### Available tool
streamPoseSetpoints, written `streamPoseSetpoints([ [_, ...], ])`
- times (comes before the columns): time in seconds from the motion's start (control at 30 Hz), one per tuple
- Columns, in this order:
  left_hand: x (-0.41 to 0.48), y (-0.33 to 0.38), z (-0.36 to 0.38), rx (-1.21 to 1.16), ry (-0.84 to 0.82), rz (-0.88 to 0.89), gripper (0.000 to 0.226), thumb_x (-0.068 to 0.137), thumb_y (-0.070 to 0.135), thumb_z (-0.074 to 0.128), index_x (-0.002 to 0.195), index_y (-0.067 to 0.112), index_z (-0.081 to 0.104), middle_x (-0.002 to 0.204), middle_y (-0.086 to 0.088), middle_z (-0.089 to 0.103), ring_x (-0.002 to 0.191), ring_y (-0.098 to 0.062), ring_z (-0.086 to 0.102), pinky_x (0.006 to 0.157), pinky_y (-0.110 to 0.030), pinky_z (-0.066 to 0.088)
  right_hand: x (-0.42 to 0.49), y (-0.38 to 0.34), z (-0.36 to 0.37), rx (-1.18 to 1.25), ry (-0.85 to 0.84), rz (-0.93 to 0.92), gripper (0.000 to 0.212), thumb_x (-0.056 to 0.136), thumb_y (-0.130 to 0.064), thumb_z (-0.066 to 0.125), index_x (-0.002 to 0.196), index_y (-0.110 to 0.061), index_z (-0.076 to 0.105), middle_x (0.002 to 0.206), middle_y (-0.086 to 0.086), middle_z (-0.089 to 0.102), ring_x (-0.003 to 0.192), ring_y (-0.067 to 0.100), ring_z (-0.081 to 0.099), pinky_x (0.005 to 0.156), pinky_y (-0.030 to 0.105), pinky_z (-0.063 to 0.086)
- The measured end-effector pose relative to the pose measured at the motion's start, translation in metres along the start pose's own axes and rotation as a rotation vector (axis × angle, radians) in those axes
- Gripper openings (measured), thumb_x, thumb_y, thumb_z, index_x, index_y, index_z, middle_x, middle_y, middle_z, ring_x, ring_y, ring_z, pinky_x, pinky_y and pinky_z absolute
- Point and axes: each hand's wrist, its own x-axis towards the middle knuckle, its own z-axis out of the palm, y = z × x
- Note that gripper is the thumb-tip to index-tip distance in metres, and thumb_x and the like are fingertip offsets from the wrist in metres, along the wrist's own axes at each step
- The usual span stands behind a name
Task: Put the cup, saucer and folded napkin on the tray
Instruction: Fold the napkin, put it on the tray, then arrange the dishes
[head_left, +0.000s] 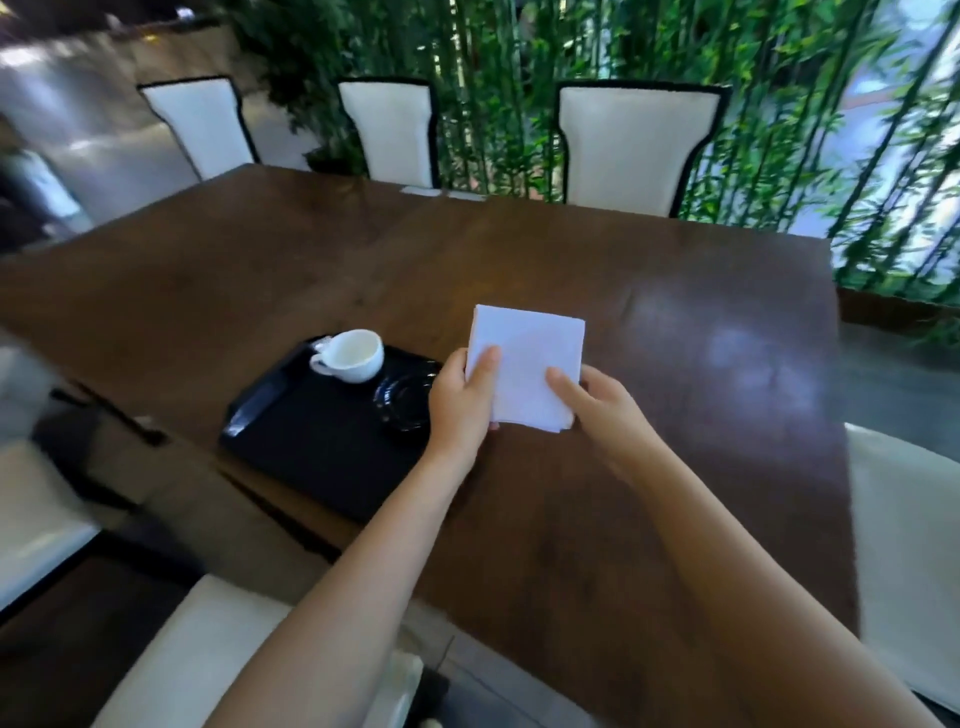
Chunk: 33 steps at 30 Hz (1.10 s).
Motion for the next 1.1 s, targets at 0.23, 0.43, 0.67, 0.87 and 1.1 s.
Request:
streamPoseSetpoints([
  [0.23, 0.039, -0.055, -0.121, 0.152, 0.102, -0.072, 0.025, 0.090, 0.045, 0.050, 0.079, 0.024, 0.059, 0.073, -0.001, 0.061, 0.056, -0.011, 0.056, 0.037, -0.017, 0.040, 0.037, 0.019, 0.113, 0.047, -0.220, 0.155, 0.032, 0.087, -0.012, 0.063, 0.118, -0.006, 0.057, 0.115, 0.009, 0.067, 0.103, 0.024, 0.066, 0.090, 0.038, 0.055],
  [0.43, 0.093, -0.110, -0.209, 0.428, 0.122, -0.056, 0.039, 0.096, 0.040, 0.039, 0.069, 0.013, 0.044, 0.062, -0.002, 0.045, 0.057, -0.019, 0.045, 0.051, -0.032, 0.032, 0.078, 0.057, 0.238, -0.149, -0.002, 0.255, 0.038, 0.088, -0.020, 0.061, 0.123, -0.005, 0.056, 0.113, 0.009, 0.067, 0.100, 0.024, 0.065, 0.088, 0.042, 0.056],
  [0.67, 0.131, -0.182, -0.257, 0.779, -0.080, -0.219, 0.033, 0.100, 0.028, 0.026, 0.112, 0.007, 0.049, 0.100, -0.010, 0.059, 0.084, -0.024, 0.054, 0.067, -0.034, 0.041, 0.091, 0.102, 0.305, -0.234, 0.135, 0.380, 0.044, 0.083, -0.022, 0.064, 0.120, -0.008, 0.045, 0.102, 0.005, 0.061, 0.088, 0.018, 0.058, 0.074, 0.030, 0.049],
  [0.87, 0.142, -0.213, -0.263, 1.034, -0.188, -0.082, 0.026, 0.097, 0.018, 0.037, 0.113, 0.005, 0.052, 0.115, -0.015, 0.052, 0.105, -0.028, 0.049, 0.085, -0.038, 0.045, 0.093, 0.119, 0.320, -0.547, 0.125, 0.317, 0.036, 0.082, -0.017, 0.062, 0.112, -0.007, 0.045, 0.109, 0.010, 0.060, 0.100, 0.027, 0.057, 0.077, 0.036, 0.046],
  [1.1, 0.145, -0.218, -0.251, 1.088, -0.366, 0.210, 0.049, 0.098, 0.023, 0.033, 0.146, 0.019, 0.024, 0.156, -0.005, 0.023, 0.144, -0.022, 0.018, 0.115, -0.040, 0.017, 0.084, 0.132, 0.333, -0.987, 0.151, 0.117, 0.054, 0.088, -0.029, 0.057, 0.134, -0.008, 0.038, 0.123, 0.010, 0.047, 0.112, 0.028, 0.046, 0.090, 0.034, 0.041],
])
